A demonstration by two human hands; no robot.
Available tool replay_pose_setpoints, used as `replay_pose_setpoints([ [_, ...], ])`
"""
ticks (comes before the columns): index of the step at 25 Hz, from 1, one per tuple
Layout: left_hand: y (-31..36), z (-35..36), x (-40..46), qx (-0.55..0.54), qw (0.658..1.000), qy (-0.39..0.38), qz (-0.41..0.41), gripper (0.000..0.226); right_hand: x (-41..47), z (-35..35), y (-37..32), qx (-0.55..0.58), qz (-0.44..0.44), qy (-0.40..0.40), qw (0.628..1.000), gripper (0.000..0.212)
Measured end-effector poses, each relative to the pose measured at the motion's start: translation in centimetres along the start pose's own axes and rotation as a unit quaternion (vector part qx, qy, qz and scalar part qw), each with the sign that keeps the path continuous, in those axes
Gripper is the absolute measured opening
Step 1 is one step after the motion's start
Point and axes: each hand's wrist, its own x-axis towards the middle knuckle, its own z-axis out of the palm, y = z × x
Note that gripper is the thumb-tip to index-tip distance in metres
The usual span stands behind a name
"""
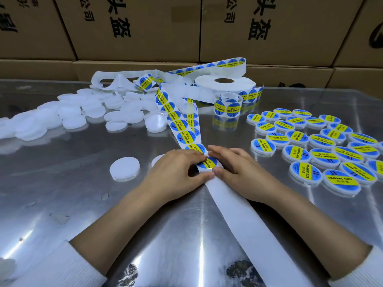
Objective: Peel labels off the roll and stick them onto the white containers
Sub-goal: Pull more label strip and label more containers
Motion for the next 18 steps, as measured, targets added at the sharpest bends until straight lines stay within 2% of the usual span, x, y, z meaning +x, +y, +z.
replay_pose_setpoints([
  [6, -0.3, 0.0, 0.3, 0.022, 1.000, -0.007, 0.002, 0.034, -0.1, 0.0, -0.2, 0.012, -0.017, -0.001, 1.000, 0.054],
  [12, 0.7, -0.6, -0.2, -0.056, 0.996, 0.059, -0.042, 0.009, 0.1, 0.0, -0.2, 0.010, 0.001, -0.016, 1.000, 0.054],
  [16, 1.7, -1.4, -0.5, -0.094, 0.993, 0.043, -0.064, 0.025, 0.0, -0.2, -0.5, 0.015, -0.006, -0.017, 1.000, 0.055],
  [18, 1.7, -1.6, -0.4, -0.111, 0.991, 0.028, -0.073, 0.014, -0.1, -0.3, -0.5, 0.013, -0.002, -0.020, 1.000, 0.055],
])
